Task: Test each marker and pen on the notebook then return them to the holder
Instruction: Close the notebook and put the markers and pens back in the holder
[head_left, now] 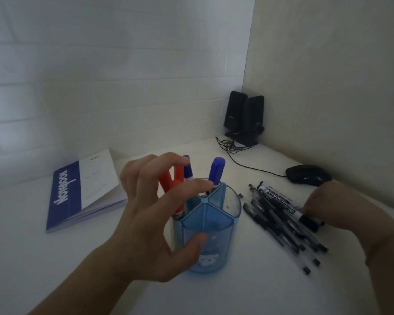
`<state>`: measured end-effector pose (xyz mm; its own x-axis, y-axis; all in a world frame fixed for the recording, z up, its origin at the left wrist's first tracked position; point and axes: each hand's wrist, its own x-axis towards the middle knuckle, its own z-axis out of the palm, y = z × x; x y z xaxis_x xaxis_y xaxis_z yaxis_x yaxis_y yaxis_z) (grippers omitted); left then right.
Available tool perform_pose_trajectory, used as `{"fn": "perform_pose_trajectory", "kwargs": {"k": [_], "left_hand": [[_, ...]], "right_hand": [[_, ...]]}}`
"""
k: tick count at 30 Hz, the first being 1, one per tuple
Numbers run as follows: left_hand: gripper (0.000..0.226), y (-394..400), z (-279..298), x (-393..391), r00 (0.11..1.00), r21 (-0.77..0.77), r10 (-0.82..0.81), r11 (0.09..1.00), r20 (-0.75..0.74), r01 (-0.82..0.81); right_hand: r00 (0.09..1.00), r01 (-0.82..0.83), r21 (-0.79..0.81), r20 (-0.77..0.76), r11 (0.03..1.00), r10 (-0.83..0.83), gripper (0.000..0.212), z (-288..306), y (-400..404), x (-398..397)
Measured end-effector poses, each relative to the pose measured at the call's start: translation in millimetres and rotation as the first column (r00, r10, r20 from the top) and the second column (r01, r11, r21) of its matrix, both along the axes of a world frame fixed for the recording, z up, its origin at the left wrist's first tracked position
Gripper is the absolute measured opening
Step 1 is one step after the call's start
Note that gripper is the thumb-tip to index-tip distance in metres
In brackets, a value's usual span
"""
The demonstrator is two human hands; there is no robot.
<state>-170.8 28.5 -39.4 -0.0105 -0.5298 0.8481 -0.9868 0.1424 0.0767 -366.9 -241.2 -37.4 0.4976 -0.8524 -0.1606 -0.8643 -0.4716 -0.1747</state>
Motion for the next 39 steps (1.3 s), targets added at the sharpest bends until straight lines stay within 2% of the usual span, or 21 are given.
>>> {"fn": "perform_pose_trajectory", "kwargs": {"k": [3,5,6,7,8,10,12,14,16,20,22,24,27,28,29,30,31,32,33,35,39], "left_hand": [[0.052,0.1,-1.1,1.2,1.000,-0.016,-0.003,1.000,-0.024,0.002],[0.054,-1.0,-1.4,1.6,0.999,-0.025,-0.002,1.000,-0.055,0.001],[0.058,-1.7,-1.4,1.8,0.997,-0.023,-0.002,1.000,-0.073,0.001],[0.061,-2.1,-1.7,2.1,0.996,-0.017,-0.003,1.000,-0.089,0.002],[0.063,-2.4,-2.1,2.2,0.995,-0.007,-0.006,1.000,-0.100,0.006],[0.065,-2.4,-3.1,1.9,0.994,0.019,-0.025,0.999,-0.111,0.027],[0.070,-2.1,-3.7,0.7,0.994,0.046,-0.038,0.998,-0.105,0.043],[0.072,-2.5,-3.5,-1.1,0.995,0.054,-0.035,0.998,-0.098,0.041],[0.073,-3.2,-3.1,-2.2,0.994,0.052,-0.038,0.998,-0.107,0.043],[0.074,-3.1,-0.9,-3.3,0.991,0.051,-0.040,0.998,-0.128,0.047],[0.074,-2.6,-1.8,-3.4,0.993,0.049,-0.033,0.998,-0.114,0.039],[0.075,-2.2,-2.5,-3.2,0.995,0.045,-0.027,0.998,-0.097,0.031],[0.074,-2.4,-3.8,-2.1,0.998,0.021,-0.011,1.000,-0.061,0.013],[0.074,-2.7,-3.8,-2.4,0.998,0.009,-0.014,1.000,-0.054,0.014],[0.073,-3.1,-3.9,-2.6,0.998,-0.001,-0.020,1.000,-0.052,0.020],[0.071,-3.6,-4.0,-3.2,0.998,-0.009,-0.027,1.000,-0.054,0.026],[0.069,-4.3,-4.6,-3.4,0.998,-0.015,-0.031,0.999,-0.055,0.030],[0.067,-4.7,-4.8,-3.7,0.998,-0.019,-0.034,0.999,-0.056,0.033],[0.064,-5.0,-5.2,-3.5,0.997,-0.023,-0.038,0.999,-0.061,0.037],[0.058,-5.0,-5.7,-3.0,0.995,-0.031,-0.056,0.998,-0.082,0.054],[0.053,-6.5,-6.3,-4.2,0.982,-0.025,-0.103,0.995,-0.157,0.101]], "right_hand": [[0.999,-0.005,-0.120,0.048,0.993,0.011,0.033,-1.1,-0.5,1.8],[0.946,0.054,-0.279,0.321,0.959,0.041,0.020,8.0,9.5,3.6],[0.856,0.094,-0.327,0.509,0.940,0.091,0.014,14.7,17.4,5.9],[0.701,0.122,-0.325,0.697,0.938,0.150,0.013,20.3,26.2,9.0],[0.488,0.121,-0.284,0.852,0.951,0.192,0.014,26.7,36.6,12.2],[0.085,0.008,-0.248,0.966,0.969,0.246,0.022,35.3,53.7,16.0],[-0.205,-0.180,-0.255,0.954,0.950,0.217,0.026,38.3,73.7,18.4],[-0.373,-0.346,-0.252,0.921,0.904,0.114,0.041,38.5,96.0,23.6],[-0.413,-0.408,-0.277,0.906,0.870,0.095,0.054,38.7,119.6,29.1],[-0.301,-0.519,-0.394,0.915,0.758,0.269,0.025,26.4,149.6,40.3],[-0.157,-0.540,-0.428,0.897,0.724,0.413,0.011,23.9,151.3,43.5],[-0.037,-0.511,-0.490,0.833,0.706,0.551,0.023,23.7,147.5,43.5],[0.032,-0.417,-0.396,0.893,0.818,0.448,0.015,33.4,125.8,36.4],[0.095,-0.362,-0.338,0.913,0.869,0.396,0.013,35.3,112.8,33.1],[0.246,-0.273,-0.288,0.902,0.918,0.355,0.011,33.7,95.3,29.1],[0.474,-0.168,-0.258,0.825,0.951,0.308,0.012,30.1,75.8,24.2],[0.707,-0.098,-0.252,0.664,0.963,0.246,0.014,25.0,56.2,18.7],[0.877,-0.083,-0.241,0.443,0.967,0.185,0.017,19.0,40.3,13.8],[0.961,-0.099,-0.198,0.236,0.975,0.145,0.021,12.8,28.6,10.2],[0.991,-0.116,-0.061,0.067,0.991,0.120,0.037,3.3,16.9,8.1],[0.990,-0.101,0.019,0.104,0.995,0.098,0.024,-1.5,16.2,8.8]]}}
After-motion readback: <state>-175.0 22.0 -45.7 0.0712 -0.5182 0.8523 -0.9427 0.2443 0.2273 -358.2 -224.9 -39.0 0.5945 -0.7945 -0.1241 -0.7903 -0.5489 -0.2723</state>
